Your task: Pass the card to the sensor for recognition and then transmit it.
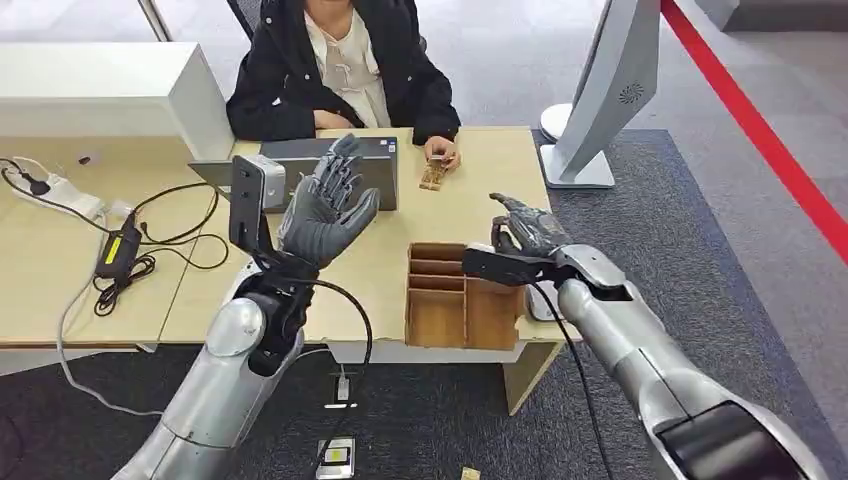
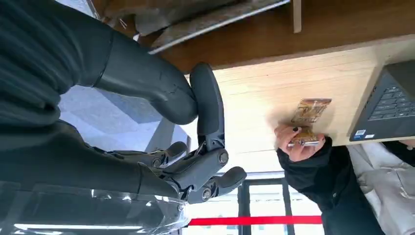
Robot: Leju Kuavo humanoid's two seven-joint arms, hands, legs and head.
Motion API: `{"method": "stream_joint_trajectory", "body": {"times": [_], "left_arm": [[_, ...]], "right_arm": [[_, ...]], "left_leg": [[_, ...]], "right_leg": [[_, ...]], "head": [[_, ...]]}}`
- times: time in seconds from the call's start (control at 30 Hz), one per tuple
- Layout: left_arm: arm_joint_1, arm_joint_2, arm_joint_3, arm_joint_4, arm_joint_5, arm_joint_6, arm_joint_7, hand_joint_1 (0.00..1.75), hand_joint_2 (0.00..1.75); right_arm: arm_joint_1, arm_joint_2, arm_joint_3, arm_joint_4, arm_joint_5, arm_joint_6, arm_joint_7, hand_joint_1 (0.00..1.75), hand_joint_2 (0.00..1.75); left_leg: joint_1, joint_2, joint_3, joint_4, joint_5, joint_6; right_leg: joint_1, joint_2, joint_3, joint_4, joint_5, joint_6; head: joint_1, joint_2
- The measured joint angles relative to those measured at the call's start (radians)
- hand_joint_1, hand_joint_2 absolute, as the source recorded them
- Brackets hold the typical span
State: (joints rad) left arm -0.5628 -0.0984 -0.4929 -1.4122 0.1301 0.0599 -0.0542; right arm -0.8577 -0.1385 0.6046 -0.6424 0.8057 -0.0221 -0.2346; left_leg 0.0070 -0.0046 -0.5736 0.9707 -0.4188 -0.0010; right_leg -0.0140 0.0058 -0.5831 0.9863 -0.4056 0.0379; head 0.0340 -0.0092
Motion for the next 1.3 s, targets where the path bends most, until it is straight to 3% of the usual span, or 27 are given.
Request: {"method": "stream_joint_trajectory", "body": {"times": [0.2, 0.23, 0.27, 0.3, 0.33, 1.3], "left_arm": [[0.000, 0.000, 0.000, 0.000, 0.000, 0.000, -0.001, 0.00, 1.75], [0.000, 0.000, 0.000, 0.000, 0.000, 0.000, -0.001, 0.00, 1.75], [0.000, 0.000, 0.000, 0.000, 0.000, 0.000, -0.001, 0.00, 1.75], [0.000, 0.000, -0.001, 0.000, 0.000, 0.000, -0.001, 0.00, 1.75], [0.000, 0.000, 0.000, 0.000, 0.000, 0.000, -0.001, 0.00, 1.75], [-0.001, -0.001, -0.001, 0.000, 0.003, -0.003, 0.000, 0.00, 1.75]], "right_arm": [[-0.003, 0.013, 0.000, 0.009, 0.004, -0.007, 0.003, 1.50, 1.75], [-0.003, 0.014, 0.000, 0.011, 0.006, -0.007, 0.004, 1.31, 1.75], [-0.003, 0.015, 0.000, 0.013, 0.006, -0.008, 0.004, 0.42, 1.75], [-0.003, 0.016, 0.000, 0.014, 0.008, -0.008, 0.004, 0.26, 1.75], [-0.003, 0.018, 0.000, 0.014, 0.008, -0.008, 0.004, 0.00, 1.75], [-0.013, 0.016, -0.011, 0.032, -0.023, -0.072, 0.027, 0.00, 1.75]], "left_leg": [[0.000, 0.000, 0.000, 0.000, 0.000, 0.000], [0.000, 0.000, 0.000, 0.000, 0.000, 0.000], [0.000, 0.000, 0.000, 0.000, 0.000, 0.000], [0.000, 0.000, 0.000, 0.000, 0.000, 0.000], [0.000, 0.000, 0.000, 0.000, 0.000, 0.000], [0.000, 0.000, 0.000, 0.000, 0.000, 0.000]], "right_leg": [[0.000, 0.000, 0.000, 0.000, 0.000, 0.000], [0.000, 0.000, 0.000, 0.000, 0.000, 0.000], [0.000, 0.000, 0.000, 0.000, 0.000, 0.000], [0.000, 0.000, 0.000, 0.000, 0.000, 0.000], [0.000, 0.000, 0.000, 0.000, 0.000, 0.000], [0.000, 0.000, 0.000, 0.000, 0.000, 0.000]], "head": [[0.000, 0.000], [0.000, 0.000], [0.000, 0.000], [0.000, 0.000], [0.000, 0.000], [0.000, 0.000]]}}
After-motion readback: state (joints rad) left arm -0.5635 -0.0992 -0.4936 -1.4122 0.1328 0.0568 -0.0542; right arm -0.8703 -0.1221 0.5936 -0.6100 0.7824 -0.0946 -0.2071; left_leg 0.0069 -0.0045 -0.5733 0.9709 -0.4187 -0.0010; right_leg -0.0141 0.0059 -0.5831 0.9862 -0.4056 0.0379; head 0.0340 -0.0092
